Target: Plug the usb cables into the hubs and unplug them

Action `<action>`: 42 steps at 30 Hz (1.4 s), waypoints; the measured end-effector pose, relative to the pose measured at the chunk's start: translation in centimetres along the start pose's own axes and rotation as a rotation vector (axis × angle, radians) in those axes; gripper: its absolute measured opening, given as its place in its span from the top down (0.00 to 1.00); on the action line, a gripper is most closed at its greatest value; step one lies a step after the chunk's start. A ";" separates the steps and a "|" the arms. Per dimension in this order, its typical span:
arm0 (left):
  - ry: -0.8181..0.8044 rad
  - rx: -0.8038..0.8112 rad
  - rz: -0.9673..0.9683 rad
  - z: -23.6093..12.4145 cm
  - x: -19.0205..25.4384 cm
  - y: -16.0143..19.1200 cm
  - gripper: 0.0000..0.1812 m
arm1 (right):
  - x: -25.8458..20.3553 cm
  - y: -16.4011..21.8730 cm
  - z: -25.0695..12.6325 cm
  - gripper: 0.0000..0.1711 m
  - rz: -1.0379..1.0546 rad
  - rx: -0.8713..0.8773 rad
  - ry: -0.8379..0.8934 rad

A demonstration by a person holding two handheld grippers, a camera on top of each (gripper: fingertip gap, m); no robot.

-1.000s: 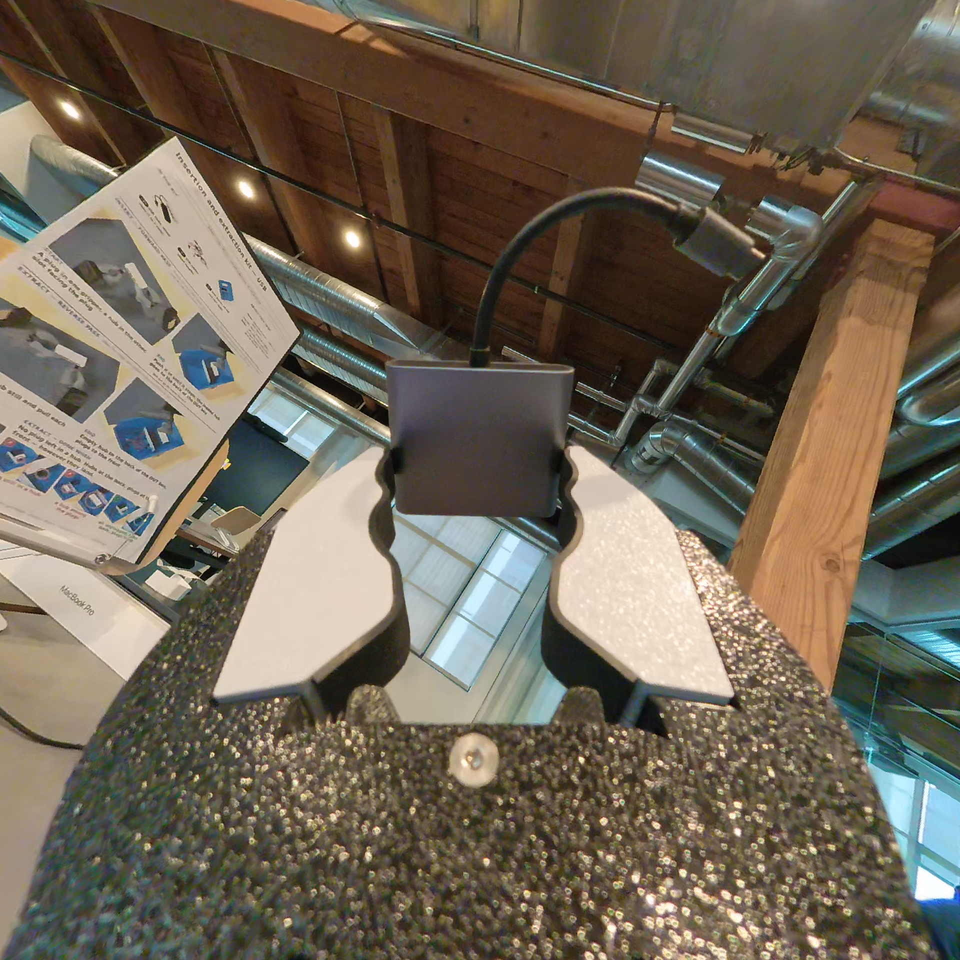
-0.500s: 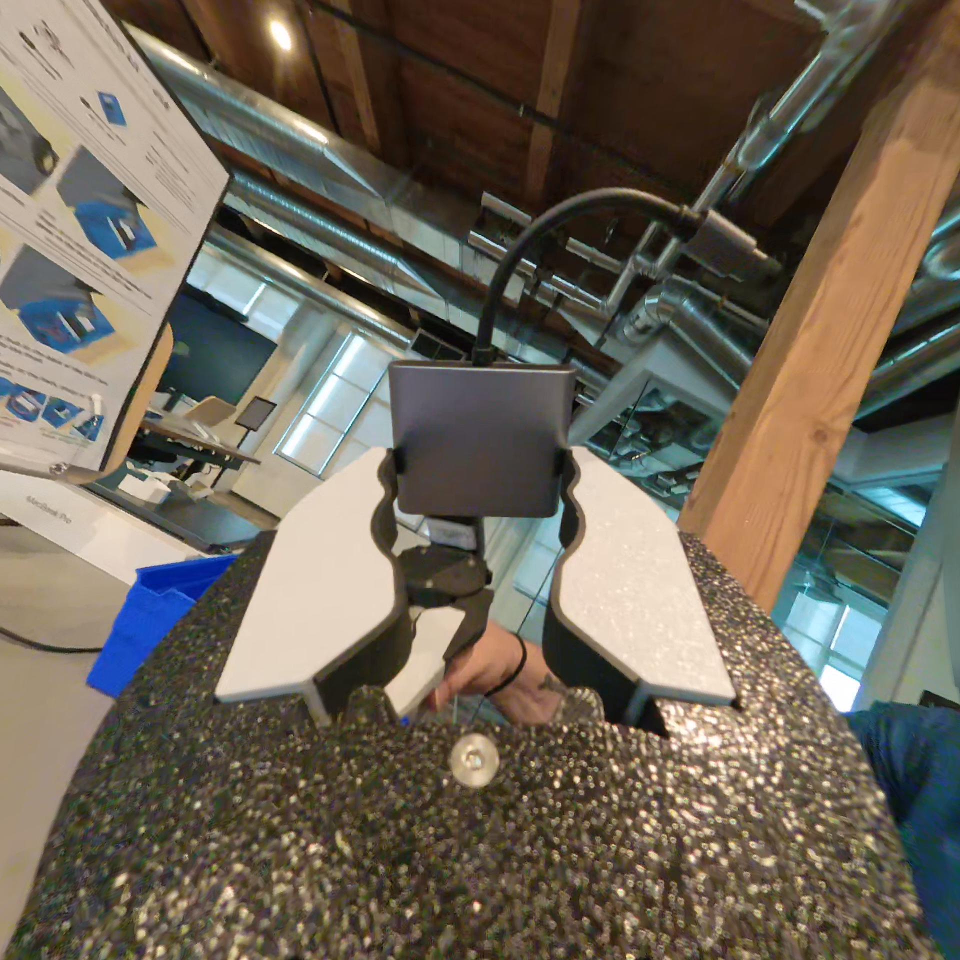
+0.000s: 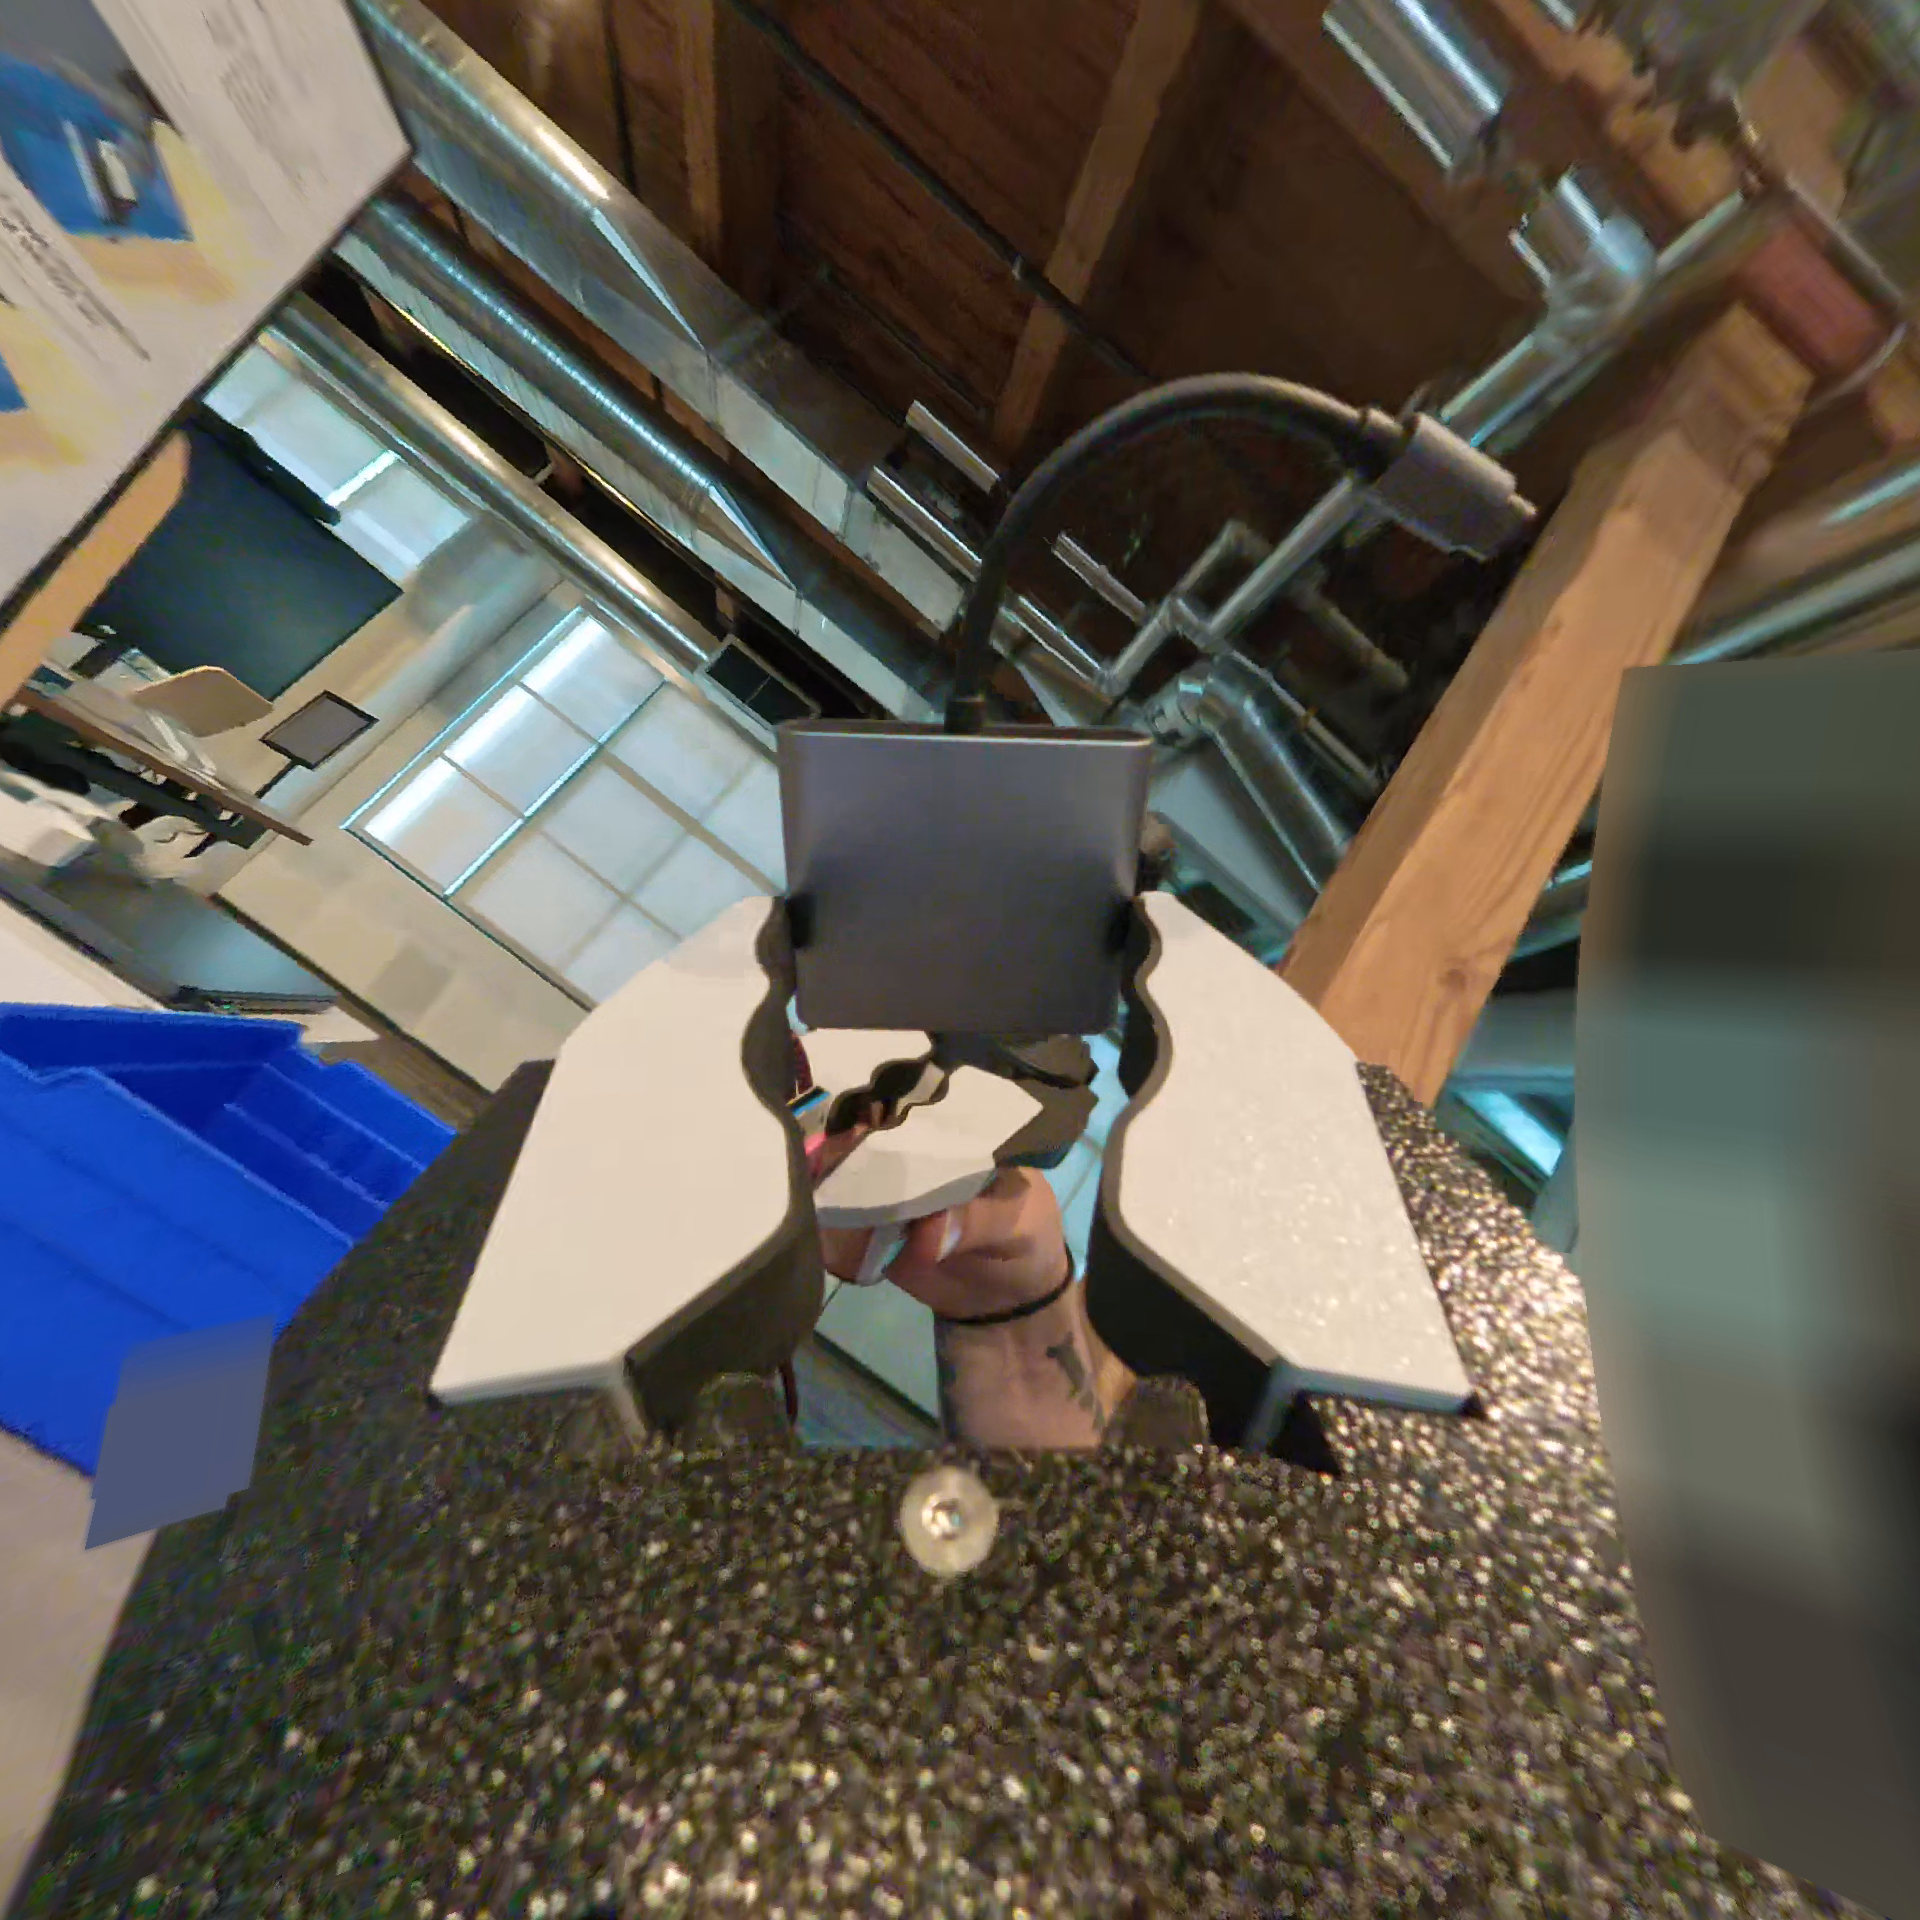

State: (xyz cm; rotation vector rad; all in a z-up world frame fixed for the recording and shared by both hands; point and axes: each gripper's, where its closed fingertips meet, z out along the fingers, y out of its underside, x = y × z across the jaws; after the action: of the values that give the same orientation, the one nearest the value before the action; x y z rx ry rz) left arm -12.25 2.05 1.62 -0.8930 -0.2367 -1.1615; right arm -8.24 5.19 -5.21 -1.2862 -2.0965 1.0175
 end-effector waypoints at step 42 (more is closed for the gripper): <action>-0.341 0.148 0.056 -1.0 -6.1 1.7 0.67 | 2.6 1.1 3.4 0.95 -0.126 -0.127 0.509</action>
State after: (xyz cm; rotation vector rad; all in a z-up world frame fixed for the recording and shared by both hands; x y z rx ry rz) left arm -13.55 5.75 -3.42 -0.9572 -0.5647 -0.9222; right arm -11.23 6.70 -8.15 -1.2888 -1.8345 0.4444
